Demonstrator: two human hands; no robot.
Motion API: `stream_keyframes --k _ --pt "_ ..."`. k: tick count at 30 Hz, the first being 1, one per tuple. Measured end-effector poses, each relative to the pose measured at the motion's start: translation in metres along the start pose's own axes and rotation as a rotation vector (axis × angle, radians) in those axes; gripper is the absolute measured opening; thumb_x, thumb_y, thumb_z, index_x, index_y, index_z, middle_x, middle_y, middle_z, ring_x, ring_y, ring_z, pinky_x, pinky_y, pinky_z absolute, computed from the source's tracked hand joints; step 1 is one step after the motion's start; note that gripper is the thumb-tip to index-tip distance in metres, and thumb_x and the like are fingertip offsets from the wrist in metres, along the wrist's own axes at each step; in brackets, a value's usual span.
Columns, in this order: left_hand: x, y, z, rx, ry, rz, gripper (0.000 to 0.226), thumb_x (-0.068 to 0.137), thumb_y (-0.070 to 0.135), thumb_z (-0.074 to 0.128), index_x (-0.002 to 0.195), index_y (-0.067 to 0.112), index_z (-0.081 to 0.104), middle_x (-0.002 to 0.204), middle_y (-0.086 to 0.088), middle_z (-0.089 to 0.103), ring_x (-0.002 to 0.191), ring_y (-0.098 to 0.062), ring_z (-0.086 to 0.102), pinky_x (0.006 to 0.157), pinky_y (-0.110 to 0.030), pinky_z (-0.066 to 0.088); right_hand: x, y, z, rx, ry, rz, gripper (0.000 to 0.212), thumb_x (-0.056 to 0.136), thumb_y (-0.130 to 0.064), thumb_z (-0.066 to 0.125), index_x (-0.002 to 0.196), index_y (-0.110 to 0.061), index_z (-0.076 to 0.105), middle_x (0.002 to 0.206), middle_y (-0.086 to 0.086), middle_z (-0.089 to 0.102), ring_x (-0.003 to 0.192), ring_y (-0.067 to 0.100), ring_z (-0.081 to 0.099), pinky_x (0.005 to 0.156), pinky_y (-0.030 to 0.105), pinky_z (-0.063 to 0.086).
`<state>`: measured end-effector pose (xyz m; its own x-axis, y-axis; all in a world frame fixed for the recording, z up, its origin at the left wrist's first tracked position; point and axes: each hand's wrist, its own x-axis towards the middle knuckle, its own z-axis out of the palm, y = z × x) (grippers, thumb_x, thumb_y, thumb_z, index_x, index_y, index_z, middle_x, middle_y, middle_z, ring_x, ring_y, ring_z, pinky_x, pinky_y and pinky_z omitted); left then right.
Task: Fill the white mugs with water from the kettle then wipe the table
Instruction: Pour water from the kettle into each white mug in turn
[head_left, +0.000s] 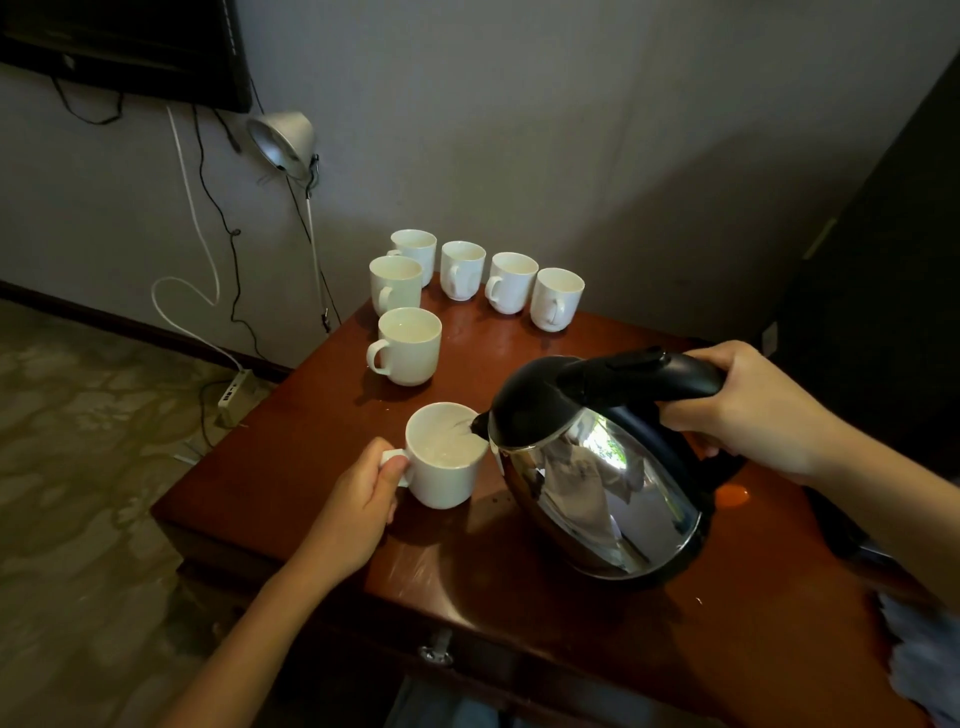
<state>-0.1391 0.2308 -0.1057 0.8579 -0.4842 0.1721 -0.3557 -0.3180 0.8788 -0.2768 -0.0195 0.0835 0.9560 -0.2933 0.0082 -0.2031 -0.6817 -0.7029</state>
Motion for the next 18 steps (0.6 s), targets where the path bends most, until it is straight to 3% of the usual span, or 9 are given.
stream_keyframes --k 9,18 --pt "-0.0005 0.0031 -0.0005 -0.023 -0.01 -0.013 0.03 0.1 0.028 0.035 0.088 0.002 0.046 0.062 -0.003 0.039 0.052 -0.005 0.037 0.053 -0.03 0.029 0.0 0.0009 -0.0008 0.005 -0.001 0.004 0.007 0.074 0.001 0.064 0.077 0.006 0.059 0.058 0.011 0.052 0.045 0.021 0.047 0.043 0.023 0.039" --pt "-0.0002 0.0063 -0.0005 -0.05 0.001 -0.036 0.031 0.1 0.027 0.036 0.087 0.0 0.045 0.064 -0.001 0.037 0.051 -0.003 0.035 0.053 -0.03 0.028 0.0019 0.002 -0.0015 0.03 -0.011 0.011 0.004 0.074 0.002 0.064 0.073 0.0 0.061 0.048 0.001 0.05 0.039 0.013 0.047 0.041 0.02 0.039"
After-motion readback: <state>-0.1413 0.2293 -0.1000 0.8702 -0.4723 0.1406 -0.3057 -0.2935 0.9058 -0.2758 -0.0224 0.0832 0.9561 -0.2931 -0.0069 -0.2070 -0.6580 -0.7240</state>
